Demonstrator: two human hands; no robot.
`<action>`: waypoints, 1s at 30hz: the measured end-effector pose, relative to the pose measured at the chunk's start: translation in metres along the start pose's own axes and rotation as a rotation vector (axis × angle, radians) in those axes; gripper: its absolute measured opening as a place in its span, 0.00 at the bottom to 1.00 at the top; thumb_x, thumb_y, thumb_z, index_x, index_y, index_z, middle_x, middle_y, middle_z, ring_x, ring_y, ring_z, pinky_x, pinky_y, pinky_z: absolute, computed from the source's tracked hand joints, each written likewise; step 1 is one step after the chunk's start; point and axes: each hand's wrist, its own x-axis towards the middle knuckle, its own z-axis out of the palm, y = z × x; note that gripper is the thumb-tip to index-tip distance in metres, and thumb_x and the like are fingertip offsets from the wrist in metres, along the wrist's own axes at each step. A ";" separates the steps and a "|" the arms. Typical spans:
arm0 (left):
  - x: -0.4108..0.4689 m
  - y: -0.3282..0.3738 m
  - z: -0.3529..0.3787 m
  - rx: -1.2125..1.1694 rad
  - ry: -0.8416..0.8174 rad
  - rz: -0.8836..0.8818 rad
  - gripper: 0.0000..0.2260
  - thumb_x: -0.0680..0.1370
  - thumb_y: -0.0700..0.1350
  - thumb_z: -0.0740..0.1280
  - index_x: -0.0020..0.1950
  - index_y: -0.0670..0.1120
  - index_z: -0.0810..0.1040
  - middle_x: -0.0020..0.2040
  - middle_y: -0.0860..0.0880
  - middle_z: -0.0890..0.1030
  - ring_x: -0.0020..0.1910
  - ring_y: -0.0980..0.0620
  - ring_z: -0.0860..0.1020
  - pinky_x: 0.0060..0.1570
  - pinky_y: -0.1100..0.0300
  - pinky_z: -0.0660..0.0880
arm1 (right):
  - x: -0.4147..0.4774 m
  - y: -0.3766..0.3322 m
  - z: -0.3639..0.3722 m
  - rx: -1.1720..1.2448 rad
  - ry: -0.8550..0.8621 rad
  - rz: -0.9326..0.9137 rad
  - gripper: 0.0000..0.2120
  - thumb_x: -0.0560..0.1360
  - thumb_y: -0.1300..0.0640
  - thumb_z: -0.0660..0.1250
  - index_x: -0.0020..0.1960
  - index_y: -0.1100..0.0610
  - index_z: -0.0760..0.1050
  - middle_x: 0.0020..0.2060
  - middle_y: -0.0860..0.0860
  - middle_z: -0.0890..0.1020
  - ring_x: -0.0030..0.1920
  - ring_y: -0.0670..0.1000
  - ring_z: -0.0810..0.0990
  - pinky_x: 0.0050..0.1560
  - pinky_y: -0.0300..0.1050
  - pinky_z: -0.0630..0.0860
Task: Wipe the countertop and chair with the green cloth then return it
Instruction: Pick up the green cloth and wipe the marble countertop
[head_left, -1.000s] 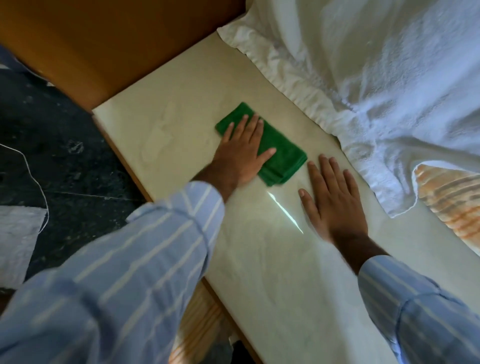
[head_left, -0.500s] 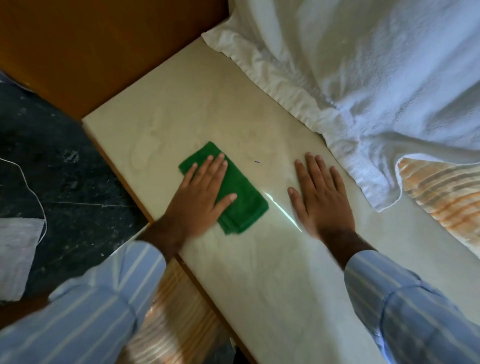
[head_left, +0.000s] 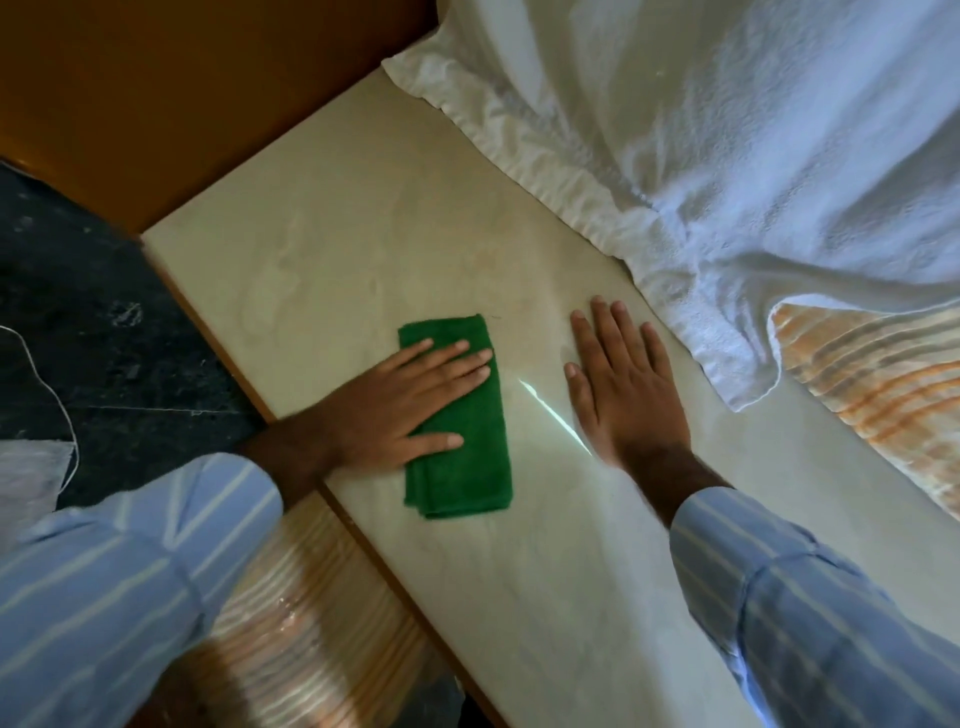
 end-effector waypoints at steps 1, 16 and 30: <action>0.001 -0.007 0.000 -0.009 0.017 -0.069 0.34 0.82 0.65 0.52 0.82 0.50 0.47 0.83 0.52 0.48 0.81 0.52 0.46 0.78 0.49 0.45 | 0.000 0.000 0.000 0.003 0.003 0.002 0.30 0.87 0.46 0.47 0.86 0.55 0.54 0.86 0.56 0.54 0.87 0.57 0.51 0.85 0.61 0.53; 0.068 -0.027 -0.022 -0.012 0.042 -0.629 0.35 0.81 0.66 0.47 0.82 0.46 0.48 0.83 0.49 0.48 0.81 0.48 0.49 0.78 0.46 0.49 | 0.000 -0.002 -0.003 0.031 0.008 0.008 0.30 0.86 0.46 0.48 0.86 0.55 0.55 0.86 0.56 0.55 0.87 0.57 0.52 0.85 0.60 0.51; 0.034 0.002 0.001 -0.095 0.153 -0.946 0.38 0.80 0.67 0.48 0.81 0.43 0.50 0.83 0.46 0.51 0.81 0.46 0.50 0.77 0.44 0.49 | 0.000 -0.002 -0.003 0.054 -0.015 0.025 0.30 0.86 0.45 0.47 0.87 0.52 0.51 0.87 0.53 0.52 0.87 0.54 0.49 0.86 0.59 0.50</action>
